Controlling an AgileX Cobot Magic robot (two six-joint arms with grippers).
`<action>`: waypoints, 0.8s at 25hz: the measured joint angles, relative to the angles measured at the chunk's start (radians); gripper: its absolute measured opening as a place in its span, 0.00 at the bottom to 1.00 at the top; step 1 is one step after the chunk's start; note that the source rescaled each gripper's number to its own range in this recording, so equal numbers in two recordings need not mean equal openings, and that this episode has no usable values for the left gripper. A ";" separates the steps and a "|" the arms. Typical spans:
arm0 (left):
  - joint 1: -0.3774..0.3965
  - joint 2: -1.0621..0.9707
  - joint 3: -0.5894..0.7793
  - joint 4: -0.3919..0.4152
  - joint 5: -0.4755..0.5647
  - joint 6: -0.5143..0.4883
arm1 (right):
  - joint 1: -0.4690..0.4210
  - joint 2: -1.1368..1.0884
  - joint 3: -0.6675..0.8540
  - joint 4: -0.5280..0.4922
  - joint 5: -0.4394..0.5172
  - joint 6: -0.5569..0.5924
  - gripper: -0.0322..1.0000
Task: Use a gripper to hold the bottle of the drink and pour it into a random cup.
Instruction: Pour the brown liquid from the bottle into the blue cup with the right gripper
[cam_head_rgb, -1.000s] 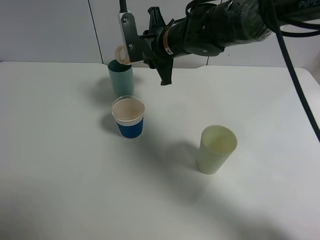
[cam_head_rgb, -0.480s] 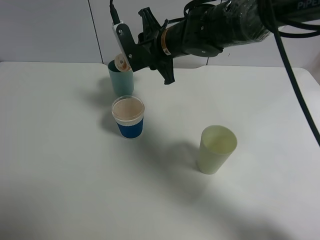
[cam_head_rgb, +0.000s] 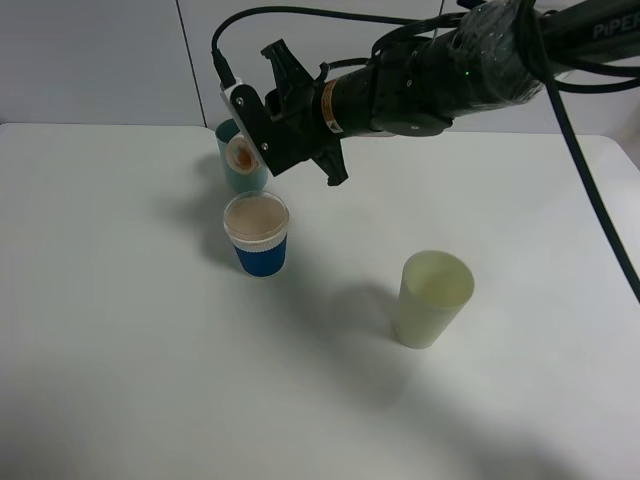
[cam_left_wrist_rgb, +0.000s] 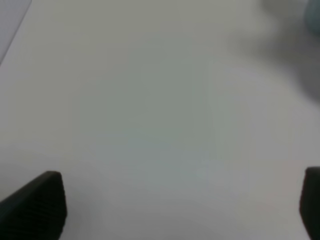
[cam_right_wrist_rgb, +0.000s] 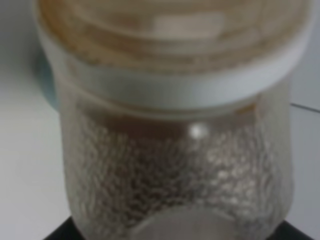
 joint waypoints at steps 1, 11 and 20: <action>0.000 0.000 0.000 0.000 0.000 0.000 | -0.002 0.000 0.008 0.000 -0.003 -0.006 0.06; 0.000 0.000 0.000 0.000 0.000 0.000 | -0.017 -0.022 0.024 -0.019 0.003 -0.026 0.06; 0.000 0.000 0.000 0.000 0.000 0.000 | -0.017 -0.022 0.024 -0.025 0.011 -0.062 0.06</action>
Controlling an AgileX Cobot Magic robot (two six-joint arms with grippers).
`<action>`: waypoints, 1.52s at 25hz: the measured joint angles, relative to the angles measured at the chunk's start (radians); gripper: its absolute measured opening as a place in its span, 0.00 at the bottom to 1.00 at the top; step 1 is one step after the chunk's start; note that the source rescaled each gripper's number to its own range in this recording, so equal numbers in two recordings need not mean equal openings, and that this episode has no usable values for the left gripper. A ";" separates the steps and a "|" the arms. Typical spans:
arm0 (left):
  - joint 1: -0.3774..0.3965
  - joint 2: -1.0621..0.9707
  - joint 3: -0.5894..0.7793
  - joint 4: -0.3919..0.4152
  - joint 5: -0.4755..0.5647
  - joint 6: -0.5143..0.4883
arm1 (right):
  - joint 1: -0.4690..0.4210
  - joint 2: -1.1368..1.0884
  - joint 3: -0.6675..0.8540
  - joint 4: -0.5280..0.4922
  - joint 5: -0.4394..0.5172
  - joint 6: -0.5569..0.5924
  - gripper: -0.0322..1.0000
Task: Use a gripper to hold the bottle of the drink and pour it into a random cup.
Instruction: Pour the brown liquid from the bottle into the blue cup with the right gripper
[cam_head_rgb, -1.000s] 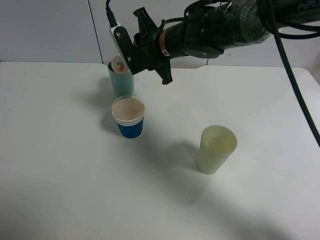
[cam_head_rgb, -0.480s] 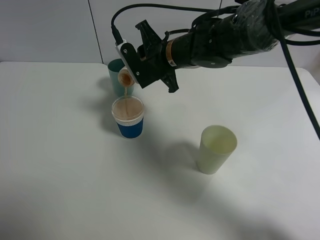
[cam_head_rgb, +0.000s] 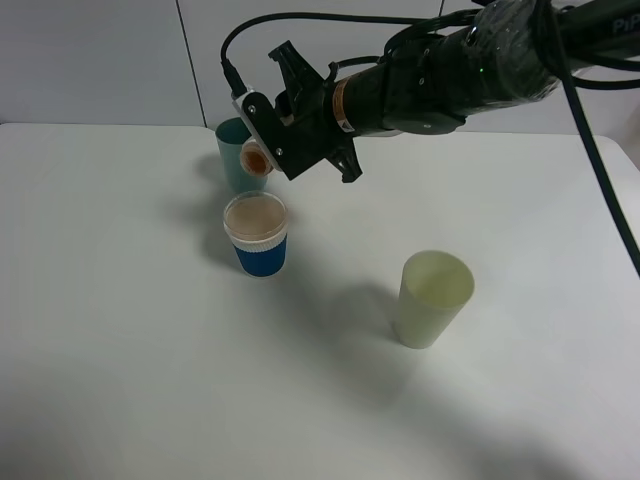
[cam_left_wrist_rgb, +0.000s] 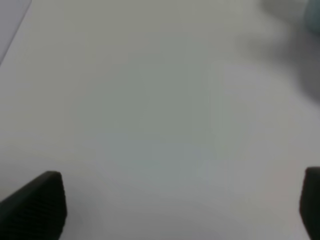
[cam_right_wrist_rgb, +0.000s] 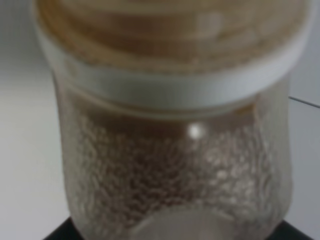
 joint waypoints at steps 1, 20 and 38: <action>0.000 0.000 0.000 0.000 0.000 0.000 | 0.000 0.000 0.000 0.000 0.000 -0.012 0.06; 0.000 0.000 0.000 0.000 0.001 0.000 | 0.001 0.000 0.000 0.001 0.001 -0.109 0.06; 0.000 0.000 0.000 0.000 0.000 0.000 | 0.044 0.000 0.000 0.049 0.057 -0.204 0.06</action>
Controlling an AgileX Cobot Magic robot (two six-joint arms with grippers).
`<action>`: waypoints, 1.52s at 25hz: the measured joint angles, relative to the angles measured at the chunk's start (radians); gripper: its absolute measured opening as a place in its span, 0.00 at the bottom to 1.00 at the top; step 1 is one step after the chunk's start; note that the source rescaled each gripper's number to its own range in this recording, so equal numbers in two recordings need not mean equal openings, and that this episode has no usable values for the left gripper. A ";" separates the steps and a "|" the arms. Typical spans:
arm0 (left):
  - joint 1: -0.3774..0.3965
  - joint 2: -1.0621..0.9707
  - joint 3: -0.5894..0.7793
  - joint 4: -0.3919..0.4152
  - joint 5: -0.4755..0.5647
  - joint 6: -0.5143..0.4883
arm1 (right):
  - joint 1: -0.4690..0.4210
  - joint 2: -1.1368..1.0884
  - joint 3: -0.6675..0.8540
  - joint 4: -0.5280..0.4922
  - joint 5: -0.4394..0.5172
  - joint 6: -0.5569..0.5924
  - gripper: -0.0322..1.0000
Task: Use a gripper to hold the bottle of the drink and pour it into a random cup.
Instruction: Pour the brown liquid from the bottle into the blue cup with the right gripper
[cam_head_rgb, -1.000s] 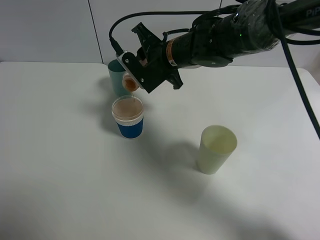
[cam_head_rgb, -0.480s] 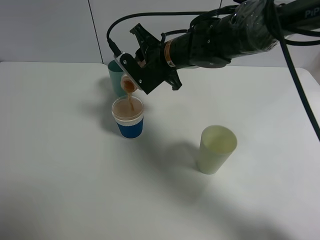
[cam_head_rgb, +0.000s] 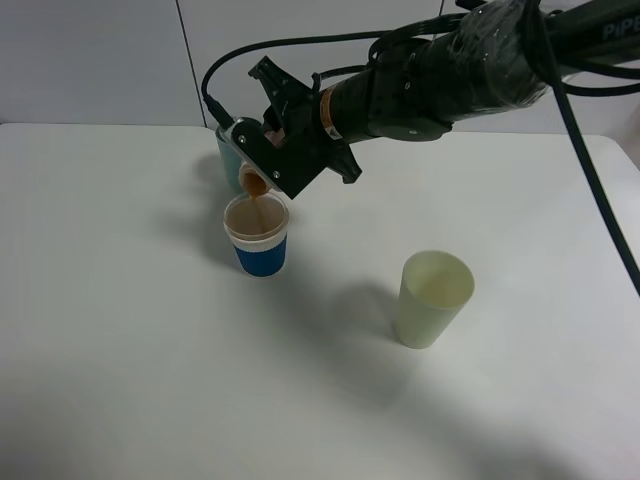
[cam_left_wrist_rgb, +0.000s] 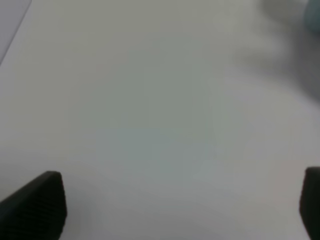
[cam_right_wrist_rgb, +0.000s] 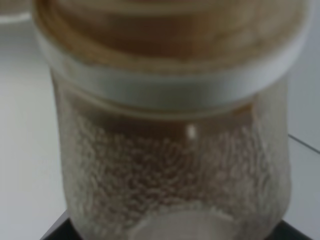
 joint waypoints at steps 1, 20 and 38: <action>0.000 0.000 0.000 0.000 0.000 0.000 | 0.002 0.000 0.000 0.001 0.002 -0.008 0.06; 0.000 0.000 0.000 0.000 0.000 0.000 | 0.003 0.000 0.000 0.022 0.006 -0.102 0.06; 0.000 0.000 0.000 0.000 0.000 0.000 | 0.003 0.000 0.000 0.023 0.006 -0.120 0.06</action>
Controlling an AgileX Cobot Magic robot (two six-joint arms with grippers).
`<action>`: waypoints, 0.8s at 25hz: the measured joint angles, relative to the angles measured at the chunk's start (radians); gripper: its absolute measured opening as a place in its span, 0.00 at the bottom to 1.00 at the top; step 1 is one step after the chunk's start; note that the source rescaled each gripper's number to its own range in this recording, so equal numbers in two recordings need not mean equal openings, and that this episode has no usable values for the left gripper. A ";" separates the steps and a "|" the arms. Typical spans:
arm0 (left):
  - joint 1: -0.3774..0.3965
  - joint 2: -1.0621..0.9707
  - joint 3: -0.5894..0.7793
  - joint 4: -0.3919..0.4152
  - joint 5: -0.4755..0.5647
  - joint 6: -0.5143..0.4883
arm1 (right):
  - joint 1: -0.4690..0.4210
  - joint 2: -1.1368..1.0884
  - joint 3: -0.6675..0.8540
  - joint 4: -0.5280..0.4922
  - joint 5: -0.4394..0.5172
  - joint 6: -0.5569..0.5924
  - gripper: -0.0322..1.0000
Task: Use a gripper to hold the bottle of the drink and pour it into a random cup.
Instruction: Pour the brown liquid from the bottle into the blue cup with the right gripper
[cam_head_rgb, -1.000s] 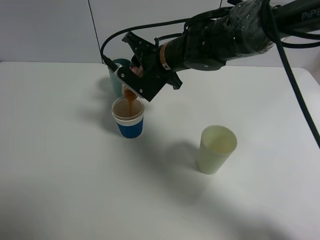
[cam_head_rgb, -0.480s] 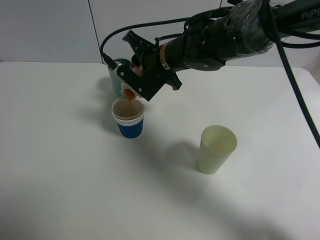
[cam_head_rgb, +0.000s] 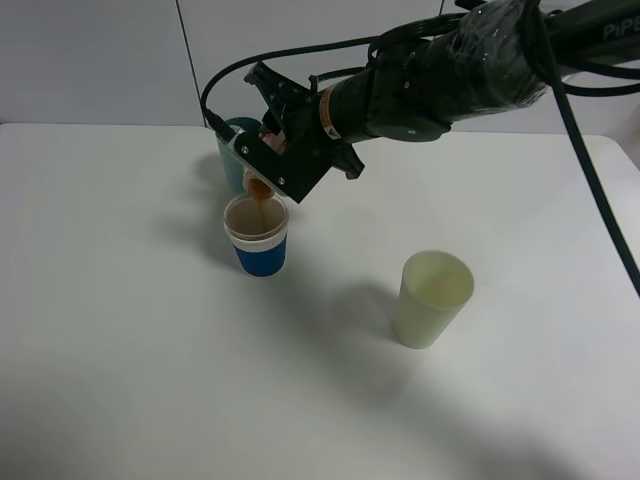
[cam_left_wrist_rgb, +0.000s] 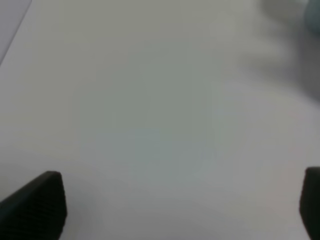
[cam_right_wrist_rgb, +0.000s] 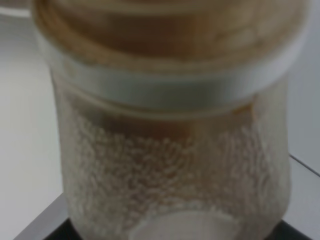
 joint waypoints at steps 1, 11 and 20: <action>0.000 0.000 0.000 0.000 0.000 0.000 | 0.000 0.000 0.000 0.000 0.000 0.000 0.06; 0.000 0.000 0.000 0.000 0.000 0.000 | 0.002 0.000 -0.019 0.000 0.091 -0.007 0.06; 0.000 0.000 0.000 0.000 0.000 0.000 | 0.025 0.000 -0.083 0.001 0.131 0.000 0.06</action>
